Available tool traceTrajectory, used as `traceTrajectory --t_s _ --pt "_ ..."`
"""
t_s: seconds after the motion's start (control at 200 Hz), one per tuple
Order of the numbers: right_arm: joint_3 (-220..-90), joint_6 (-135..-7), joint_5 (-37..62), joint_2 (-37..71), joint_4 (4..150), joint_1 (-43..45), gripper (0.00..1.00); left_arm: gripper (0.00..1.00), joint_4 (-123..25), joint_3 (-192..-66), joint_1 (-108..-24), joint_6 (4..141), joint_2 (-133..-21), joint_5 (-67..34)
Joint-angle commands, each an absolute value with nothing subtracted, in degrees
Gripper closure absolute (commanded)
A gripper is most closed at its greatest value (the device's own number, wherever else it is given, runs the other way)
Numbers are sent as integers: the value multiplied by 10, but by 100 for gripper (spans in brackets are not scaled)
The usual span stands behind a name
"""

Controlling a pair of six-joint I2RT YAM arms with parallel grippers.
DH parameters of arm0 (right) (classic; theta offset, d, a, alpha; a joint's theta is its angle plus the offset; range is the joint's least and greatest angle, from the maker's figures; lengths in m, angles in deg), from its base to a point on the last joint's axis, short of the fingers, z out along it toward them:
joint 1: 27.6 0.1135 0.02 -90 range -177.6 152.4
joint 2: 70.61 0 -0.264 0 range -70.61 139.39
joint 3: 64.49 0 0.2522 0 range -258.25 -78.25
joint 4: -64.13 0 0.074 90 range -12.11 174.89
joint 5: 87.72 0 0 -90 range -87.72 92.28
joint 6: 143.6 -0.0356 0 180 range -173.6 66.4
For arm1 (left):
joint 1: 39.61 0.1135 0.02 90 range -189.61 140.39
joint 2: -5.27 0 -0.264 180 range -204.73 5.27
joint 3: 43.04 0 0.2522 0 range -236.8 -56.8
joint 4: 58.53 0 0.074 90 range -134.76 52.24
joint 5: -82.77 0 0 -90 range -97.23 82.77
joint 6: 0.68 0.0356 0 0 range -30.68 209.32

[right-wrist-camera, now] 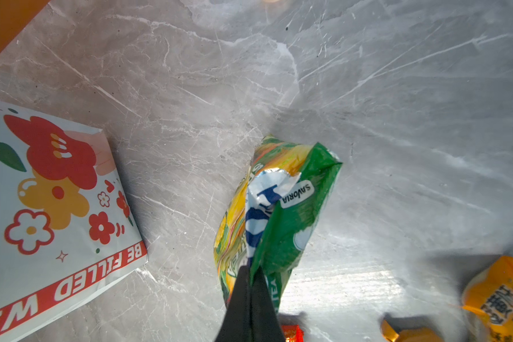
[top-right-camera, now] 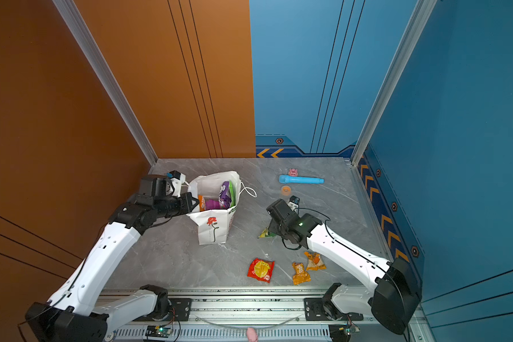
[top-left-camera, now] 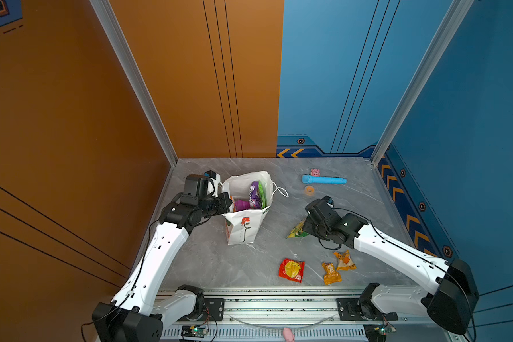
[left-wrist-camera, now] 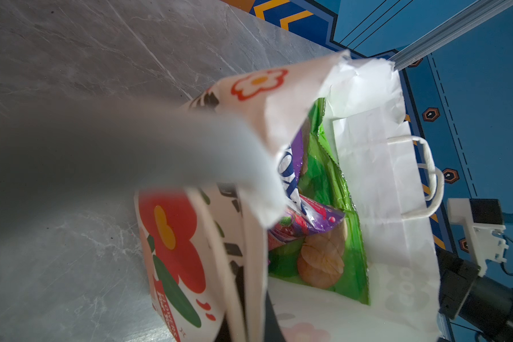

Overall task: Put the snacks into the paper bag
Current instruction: 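Pinch the green Fox's bag edge with the right gripper and lift, then carry the green Fox's bag over the paper bag with the right gripper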

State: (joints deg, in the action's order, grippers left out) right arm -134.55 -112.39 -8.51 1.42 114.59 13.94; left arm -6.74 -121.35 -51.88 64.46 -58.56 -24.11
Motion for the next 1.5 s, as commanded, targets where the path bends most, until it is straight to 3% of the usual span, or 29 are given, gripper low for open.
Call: traceTrajectory --t_s 0.0,0.681,1.041,1.497 --pt "-1398 -1083 -109 -20 1164 130 100 100 -128 -1218 -512 659 -561 -249" --pt "-1779 -848 -158 81 1234 121 100 100 -133 -1218 -523 664 -557 -269" --pt "-1995 -776 -126 214 1275 218 100 100 -135 -1218 -524 667 -557 -279" --pt "-2021 -738 -96 275 1307 295 100 100 -136 -1218 -524 667 -558 -284"
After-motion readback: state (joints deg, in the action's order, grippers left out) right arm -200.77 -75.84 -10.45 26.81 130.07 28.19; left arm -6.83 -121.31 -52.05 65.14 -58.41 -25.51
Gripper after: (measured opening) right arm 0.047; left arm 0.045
